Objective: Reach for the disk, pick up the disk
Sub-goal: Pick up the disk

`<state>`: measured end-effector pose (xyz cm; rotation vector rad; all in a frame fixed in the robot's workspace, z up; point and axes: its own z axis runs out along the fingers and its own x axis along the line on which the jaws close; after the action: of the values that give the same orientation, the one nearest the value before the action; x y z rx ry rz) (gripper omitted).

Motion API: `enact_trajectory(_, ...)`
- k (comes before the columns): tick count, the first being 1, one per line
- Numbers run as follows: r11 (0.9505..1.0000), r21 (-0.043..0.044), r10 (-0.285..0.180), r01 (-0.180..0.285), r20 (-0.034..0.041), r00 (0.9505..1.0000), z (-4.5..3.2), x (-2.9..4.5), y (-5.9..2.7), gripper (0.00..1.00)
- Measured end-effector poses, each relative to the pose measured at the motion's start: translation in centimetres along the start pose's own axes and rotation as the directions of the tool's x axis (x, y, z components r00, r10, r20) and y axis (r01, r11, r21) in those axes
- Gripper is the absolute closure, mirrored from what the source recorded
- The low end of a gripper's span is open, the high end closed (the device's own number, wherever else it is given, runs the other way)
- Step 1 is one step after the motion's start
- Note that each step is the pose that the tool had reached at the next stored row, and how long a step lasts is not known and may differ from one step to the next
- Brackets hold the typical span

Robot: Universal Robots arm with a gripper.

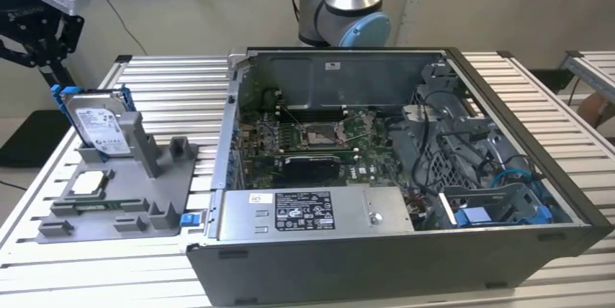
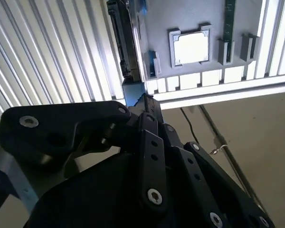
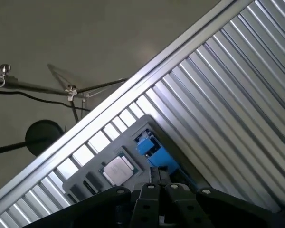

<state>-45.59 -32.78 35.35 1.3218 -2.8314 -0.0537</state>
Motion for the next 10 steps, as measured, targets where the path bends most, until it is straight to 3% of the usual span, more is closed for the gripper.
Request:
enact_trajectory(5, 0.9959, -0.0001, -0.091, 0.091, -0.0034, 0.9959, 0.00, 0.00, 0.00, 1.00)
enact_trajectory(10, 0.9834, -0.0005, -0.181, 0.181, -0.0069, 0.9834, 0.00, 0.00, 0.00, 1.00)
